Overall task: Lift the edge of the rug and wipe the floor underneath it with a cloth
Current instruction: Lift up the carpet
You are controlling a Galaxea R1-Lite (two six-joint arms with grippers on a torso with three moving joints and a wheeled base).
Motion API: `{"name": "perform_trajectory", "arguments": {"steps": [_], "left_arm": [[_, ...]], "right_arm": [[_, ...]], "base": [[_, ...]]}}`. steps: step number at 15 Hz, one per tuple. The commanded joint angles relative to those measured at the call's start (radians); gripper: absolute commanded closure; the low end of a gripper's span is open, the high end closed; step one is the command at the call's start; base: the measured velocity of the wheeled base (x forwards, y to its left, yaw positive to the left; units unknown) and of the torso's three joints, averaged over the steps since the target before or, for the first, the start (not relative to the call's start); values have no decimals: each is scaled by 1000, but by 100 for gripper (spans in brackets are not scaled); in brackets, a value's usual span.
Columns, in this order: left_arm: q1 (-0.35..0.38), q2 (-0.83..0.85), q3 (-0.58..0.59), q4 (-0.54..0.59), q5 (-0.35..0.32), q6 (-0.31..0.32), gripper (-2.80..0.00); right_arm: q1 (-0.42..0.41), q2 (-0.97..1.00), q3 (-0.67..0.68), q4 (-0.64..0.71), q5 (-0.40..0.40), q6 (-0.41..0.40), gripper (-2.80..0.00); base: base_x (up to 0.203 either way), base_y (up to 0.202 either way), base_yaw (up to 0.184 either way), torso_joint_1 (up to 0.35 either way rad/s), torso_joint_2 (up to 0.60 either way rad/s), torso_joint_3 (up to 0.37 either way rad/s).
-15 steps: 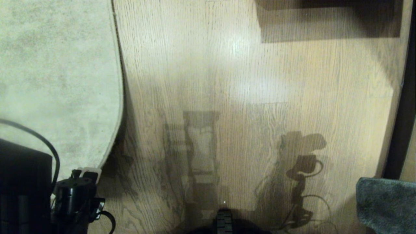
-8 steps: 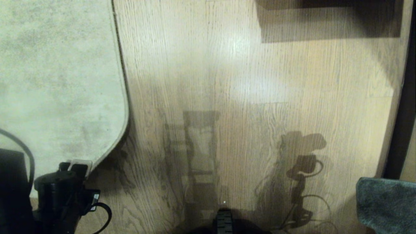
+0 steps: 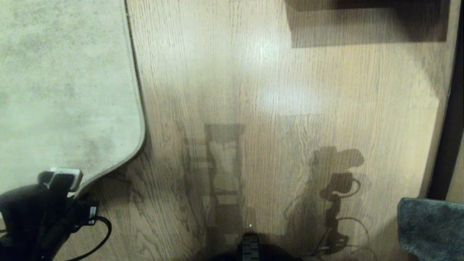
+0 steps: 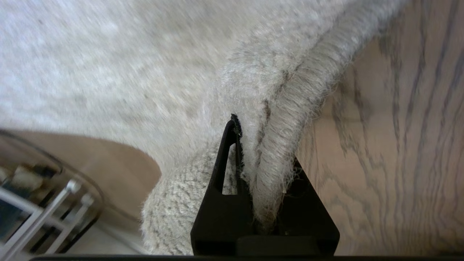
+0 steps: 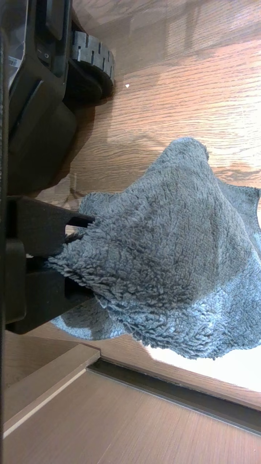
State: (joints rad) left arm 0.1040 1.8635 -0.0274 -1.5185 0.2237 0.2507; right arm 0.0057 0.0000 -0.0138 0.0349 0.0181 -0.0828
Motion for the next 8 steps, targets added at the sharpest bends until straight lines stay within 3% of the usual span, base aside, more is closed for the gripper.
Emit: {"name": "perform_trajectory", "arguments": {"steps": [1,2,4,8], "left_arm": [[101,-62,2,-51,-107,11,0],[120,-76,12,-51,-147,14,0],[123,-79,27,-51,-152,13,0],[130,-74,27,-11,-153,71,0]], "right_arm": [[0,0,0,0,0,0,0],[0,0,0,0,0,-2,0],[0,1,0,0,0,-2,0],[0,0,0,0,0,-2,0]], "base": [[0,0,0,0,0,0],[0,0,0,0,0,0],[0,0,0,0,0,0],[0,0,0,0,0,0]]}}
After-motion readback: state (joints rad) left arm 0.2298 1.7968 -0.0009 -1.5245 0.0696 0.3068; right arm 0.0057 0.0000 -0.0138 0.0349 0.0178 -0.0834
